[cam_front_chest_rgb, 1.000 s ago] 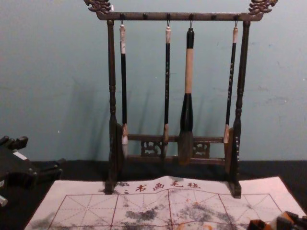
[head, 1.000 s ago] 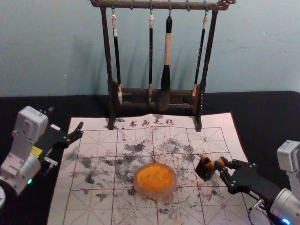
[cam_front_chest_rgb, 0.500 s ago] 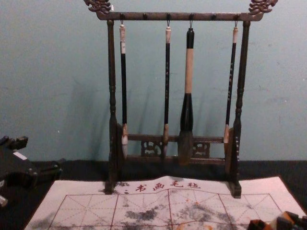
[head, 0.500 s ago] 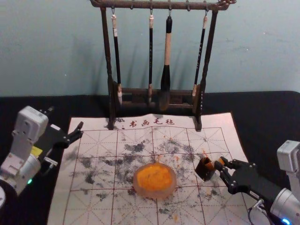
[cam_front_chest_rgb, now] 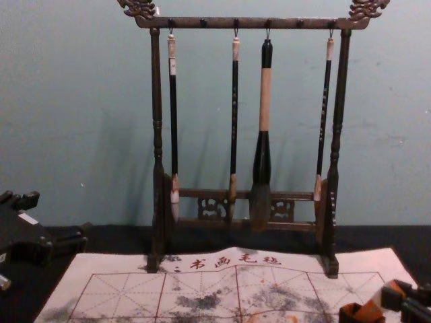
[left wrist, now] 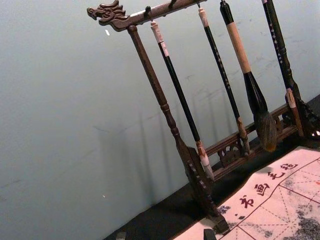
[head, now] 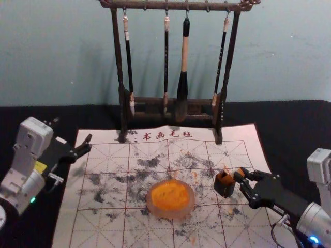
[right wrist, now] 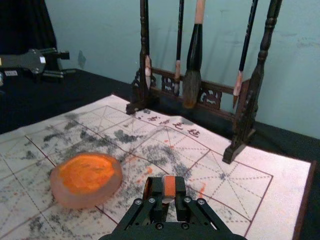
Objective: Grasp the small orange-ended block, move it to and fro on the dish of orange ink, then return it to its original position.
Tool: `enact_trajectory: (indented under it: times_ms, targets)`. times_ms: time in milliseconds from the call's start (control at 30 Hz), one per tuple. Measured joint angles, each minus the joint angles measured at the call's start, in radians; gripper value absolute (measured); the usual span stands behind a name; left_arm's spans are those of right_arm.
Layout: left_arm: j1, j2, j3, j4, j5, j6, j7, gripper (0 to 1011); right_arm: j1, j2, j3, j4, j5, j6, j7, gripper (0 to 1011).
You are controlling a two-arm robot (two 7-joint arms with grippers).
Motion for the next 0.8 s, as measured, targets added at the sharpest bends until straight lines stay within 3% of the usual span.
enact_trajectory:
  times_ms: [400,800]
  targets:
    - [0.000,0.000,0.000,0.000,0.000,0.000,0.000,1001,-0.003,0.015,0.001,-0.042,0.025,0.008,0.002,121]
    - [0.000,0.000,0.000,0.000,0.000,0.000,0.000,1001,0.002,0.069,0.013,-0.111,0.046,0.055,0.010,121]
